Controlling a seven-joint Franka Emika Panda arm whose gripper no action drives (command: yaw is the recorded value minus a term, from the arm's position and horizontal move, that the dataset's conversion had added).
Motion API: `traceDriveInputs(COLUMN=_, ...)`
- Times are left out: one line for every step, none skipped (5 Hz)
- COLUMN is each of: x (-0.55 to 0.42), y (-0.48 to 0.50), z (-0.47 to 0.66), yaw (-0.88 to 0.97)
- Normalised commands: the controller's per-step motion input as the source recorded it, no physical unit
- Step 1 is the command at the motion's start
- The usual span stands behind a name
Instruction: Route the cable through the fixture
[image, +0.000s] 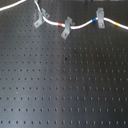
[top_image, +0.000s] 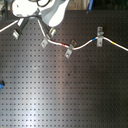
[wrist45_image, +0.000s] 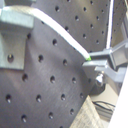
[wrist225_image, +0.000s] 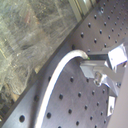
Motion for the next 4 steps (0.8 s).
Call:
traceDriveInputs(x=0.013, y=0.001, z=0.0, yaw=0.0)
traceDriveInputs(x=0.092, y=-0.007, z=0.0, yaw=0.0)
traceDriveInputs(x=0.176, y=0.006, z=0.0, yaw=0.04)
traceDriveInputs(x=0.081, y=0.002, z=0.0, yaw=0.01)
